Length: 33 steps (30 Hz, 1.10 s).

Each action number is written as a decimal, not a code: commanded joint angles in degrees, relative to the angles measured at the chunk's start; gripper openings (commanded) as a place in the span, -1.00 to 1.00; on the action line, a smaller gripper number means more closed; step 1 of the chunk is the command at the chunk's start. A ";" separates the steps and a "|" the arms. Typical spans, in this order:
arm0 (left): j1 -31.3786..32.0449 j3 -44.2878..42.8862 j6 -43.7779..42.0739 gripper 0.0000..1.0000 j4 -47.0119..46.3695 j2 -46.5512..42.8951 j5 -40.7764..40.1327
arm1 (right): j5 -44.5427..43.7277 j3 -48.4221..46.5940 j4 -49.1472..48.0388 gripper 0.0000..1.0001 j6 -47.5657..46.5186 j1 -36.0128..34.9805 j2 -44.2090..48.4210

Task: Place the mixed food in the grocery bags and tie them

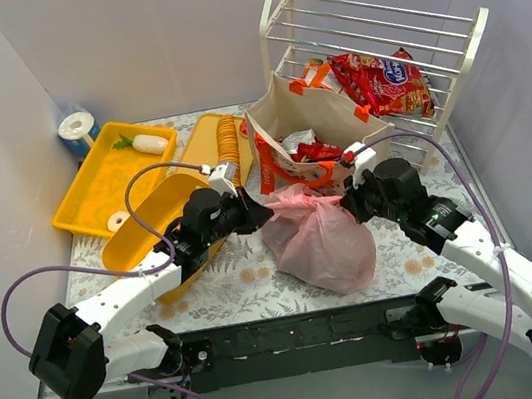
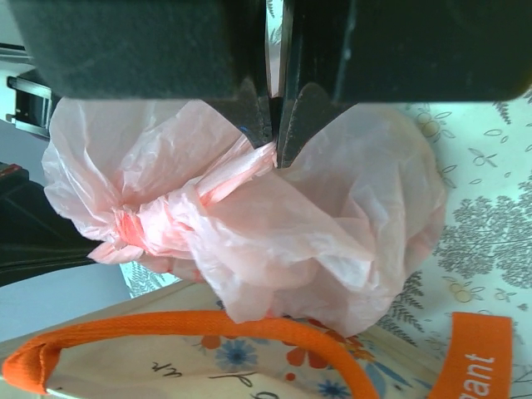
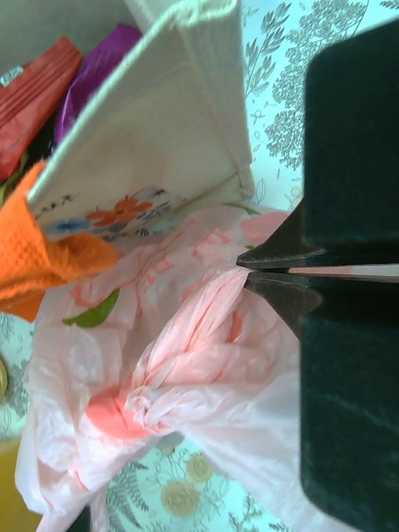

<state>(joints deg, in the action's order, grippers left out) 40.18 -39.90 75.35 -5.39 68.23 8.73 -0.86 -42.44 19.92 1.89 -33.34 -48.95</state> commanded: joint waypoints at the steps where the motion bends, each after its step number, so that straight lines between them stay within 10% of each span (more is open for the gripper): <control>1: -3.00 1.32 -3.19 -1.00 4.68 -3.45 -6.10 | -13.88 0.33 1.27 -0.97 0.30 1.35 1.13; 16: -4.06 2.54 -8.38 -1.00 7.23 -11.71 -11.71 | -32.35 8.85 -10.34 -0.97 4.52 1.44 12.38; 33: -6.69 12.04 0.58 -1.00 16.28 -20.33 -17.52 | -30.42 21.61 -15.97 -0.97 12.08 9.16 10.89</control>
<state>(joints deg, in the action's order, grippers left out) 37.65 -28.75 76.31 2.57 50.13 3.57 -15.99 -21.63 1.93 15.51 -29.67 -39.13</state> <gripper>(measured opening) 0.020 0.032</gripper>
